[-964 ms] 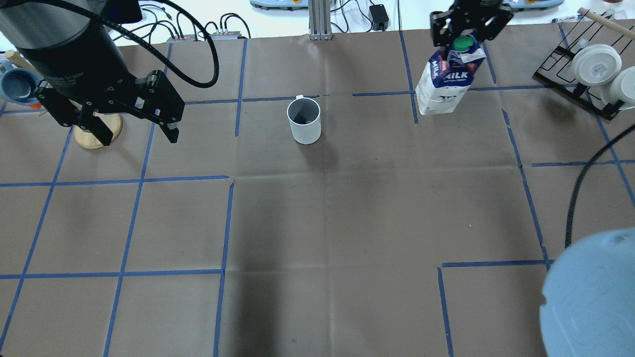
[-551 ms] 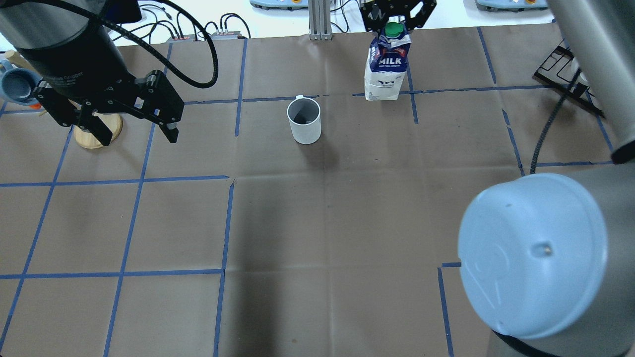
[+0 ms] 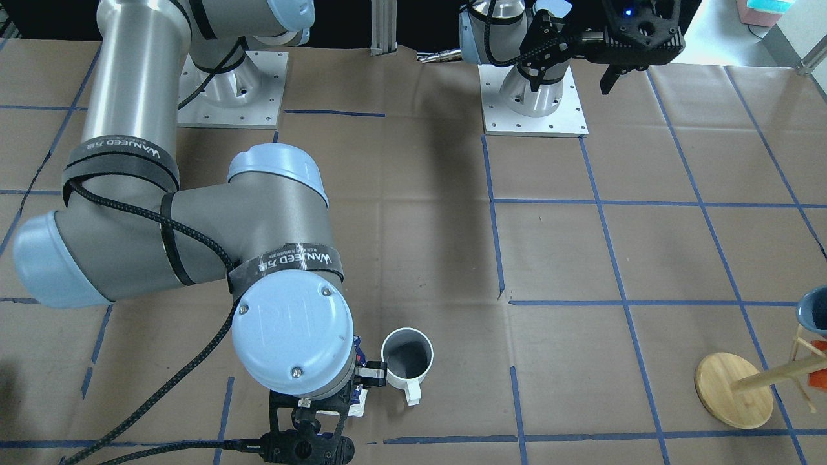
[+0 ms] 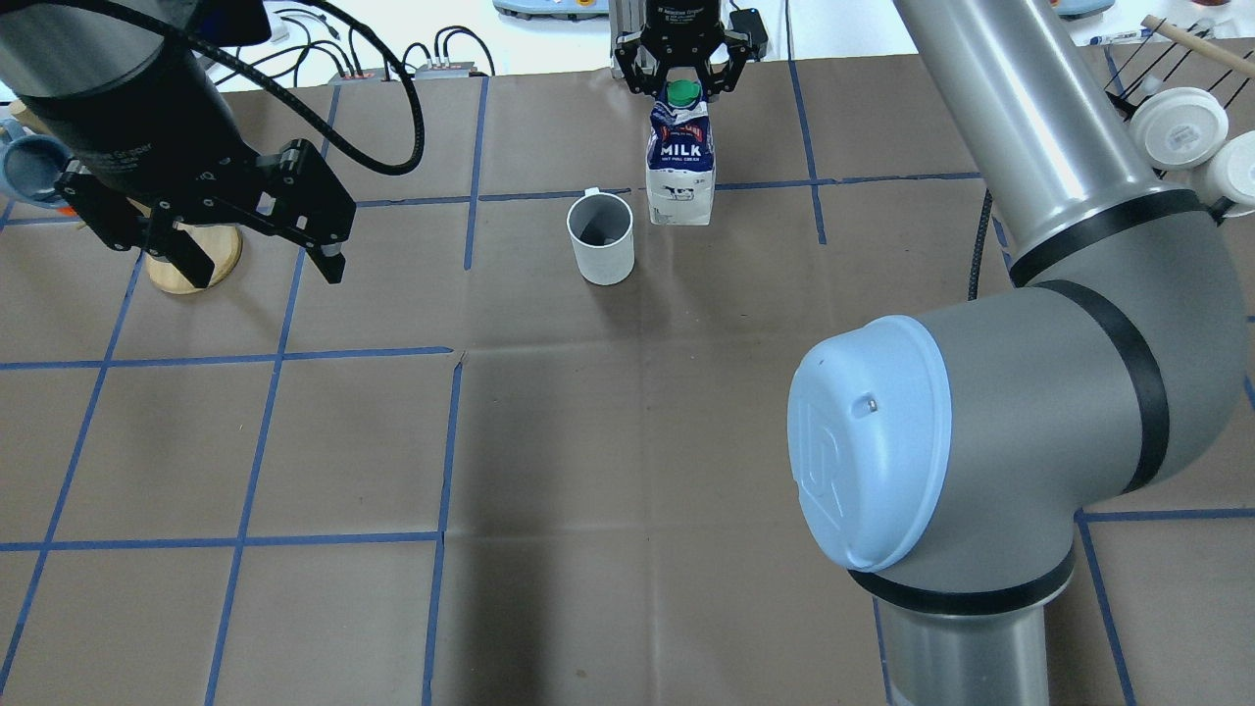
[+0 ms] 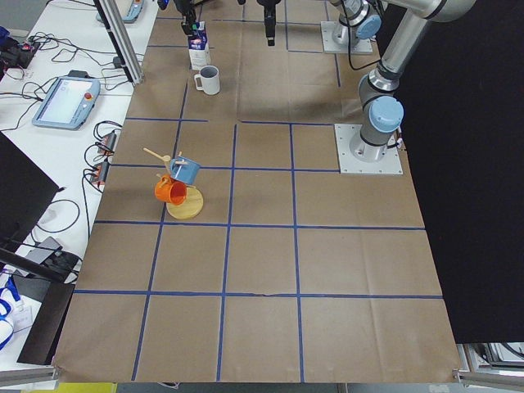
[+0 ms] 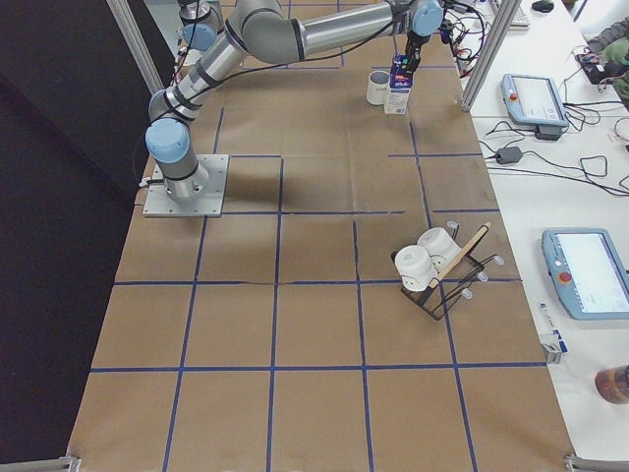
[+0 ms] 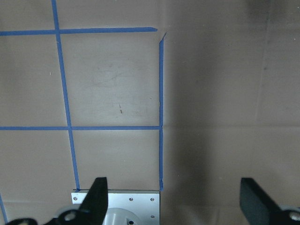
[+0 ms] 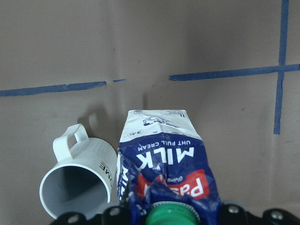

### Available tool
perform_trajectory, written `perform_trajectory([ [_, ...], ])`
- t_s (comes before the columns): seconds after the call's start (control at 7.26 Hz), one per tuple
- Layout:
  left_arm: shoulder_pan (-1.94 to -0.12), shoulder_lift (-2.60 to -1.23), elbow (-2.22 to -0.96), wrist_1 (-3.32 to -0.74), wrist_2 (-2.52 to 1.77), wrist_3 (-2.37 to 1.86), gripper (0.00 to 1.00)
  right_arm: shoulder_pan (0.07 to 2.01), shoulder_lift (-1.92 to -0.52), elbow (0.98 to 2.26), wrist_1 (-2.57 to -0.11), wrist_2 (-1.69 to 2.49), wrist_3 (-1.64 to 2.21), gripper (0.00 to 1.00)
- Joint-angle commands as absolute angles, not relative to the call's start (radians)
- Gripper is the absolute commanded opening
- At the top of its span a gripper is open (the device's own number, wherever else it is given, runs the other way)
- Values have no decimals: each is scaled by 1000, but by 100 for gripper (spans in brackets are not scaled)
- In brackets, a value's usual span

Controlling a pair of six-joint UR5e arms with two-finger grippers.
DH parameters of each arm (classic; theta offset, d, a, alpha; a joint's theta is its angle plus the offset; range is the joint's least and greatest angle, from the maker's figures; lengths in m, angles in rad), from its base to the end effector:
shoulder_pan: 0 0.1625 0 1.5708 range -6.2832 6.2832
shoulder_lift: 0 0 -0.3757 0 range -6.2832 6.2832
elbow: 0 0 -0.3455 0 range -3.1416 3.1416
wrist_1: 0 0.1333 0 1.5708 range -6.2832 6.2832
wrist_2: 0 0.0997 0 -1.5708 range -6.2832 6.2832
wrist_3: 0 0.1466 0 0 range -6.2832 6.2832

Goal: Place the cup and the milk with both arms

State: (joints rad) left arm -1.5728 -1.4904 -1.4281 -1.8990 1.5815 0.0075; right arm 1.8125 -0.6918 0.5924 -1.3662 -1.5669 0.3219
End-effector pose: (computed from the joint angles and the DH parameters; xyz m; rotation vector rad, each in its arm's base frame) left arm -0.1325 -0.3903 0.4572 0.0157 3.1268 0.1645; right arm 0.3016 -0.6640 0.2802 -0.1251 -3.1095 -0.1591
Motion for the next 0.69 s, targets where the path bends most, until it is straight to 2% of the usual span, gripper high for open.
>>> perform_trajectory([
  [0.0,-1571,-1489,-1428,-1899,1582,12,100,1815,-677,591,-1351,-1566,324,52],
  [0.41,-1571,-1489,-1428,-1901,1583,14,100,1835,-666,591,-1351,-1562,325,54],
  [0.55,-1571,-1488,-1428,-1901,1583,15,100,1836,-658,591,-1350,-1563,325,75],
])
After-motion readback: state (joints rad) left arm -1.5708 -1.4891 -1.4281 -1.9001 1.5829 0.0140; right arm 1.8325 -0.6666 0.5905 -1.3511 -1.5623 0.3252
